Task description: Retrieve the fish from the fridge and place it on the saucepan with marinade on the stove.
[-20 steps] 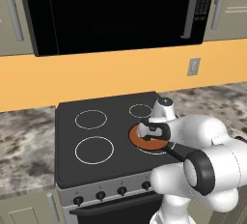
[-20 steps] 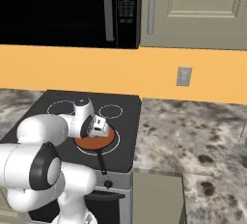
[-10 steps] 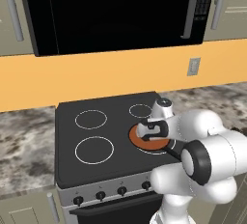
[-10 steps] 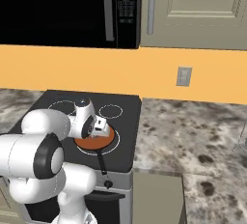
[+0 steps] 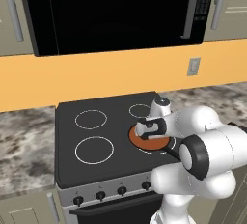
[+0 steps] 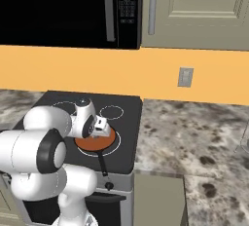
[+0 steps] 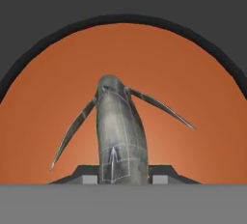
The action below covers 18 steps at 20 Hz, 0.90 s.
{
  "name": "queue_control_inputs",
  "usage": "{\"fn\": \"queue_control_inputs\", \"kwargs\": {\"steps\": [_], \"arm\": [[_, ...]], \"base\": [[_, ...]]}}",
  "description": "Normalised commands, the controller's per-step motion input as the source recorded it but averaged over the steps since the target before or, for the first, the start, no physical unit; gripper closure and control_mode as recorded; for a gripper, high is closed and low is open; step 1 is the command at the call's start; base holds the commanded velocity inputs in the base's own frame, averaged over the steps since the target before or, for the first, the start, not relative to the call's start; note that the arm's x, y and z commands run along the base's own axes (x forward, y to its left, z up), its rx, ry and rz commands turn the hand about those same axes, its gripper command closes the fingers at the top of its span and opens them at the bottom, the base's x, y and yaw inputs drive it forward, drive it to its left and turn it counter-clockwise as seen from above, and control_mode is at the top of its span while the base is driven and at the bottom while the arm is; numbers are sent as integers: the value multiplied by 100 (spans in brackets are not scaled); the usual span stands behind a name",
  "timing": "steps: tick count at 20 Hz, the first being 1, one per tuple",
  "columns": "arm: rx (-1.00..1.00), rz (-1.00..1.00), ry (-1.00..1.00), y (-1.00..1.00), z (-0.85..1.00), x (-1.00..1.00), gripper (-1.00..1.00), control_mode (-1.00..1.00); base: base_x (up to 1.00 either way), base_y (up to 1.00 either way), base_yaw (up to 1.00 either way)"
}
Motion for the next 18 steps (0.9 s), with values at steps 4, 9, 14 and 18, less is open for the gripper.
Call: {"fn": "queue_control_inputs", "kwargs": {"steps": [4,9,14,18], "arm": [[0,0,0,6,-5,1,-100,-100],[0,0,0,0,0,0,-100,-100],[0,0,0,0,0,0,-100,-100],[0,0,0,0,1,0,-100,-100]], "base": [[0,0,0],[0,0,0],[0,0,0],[0,0,0]]}}
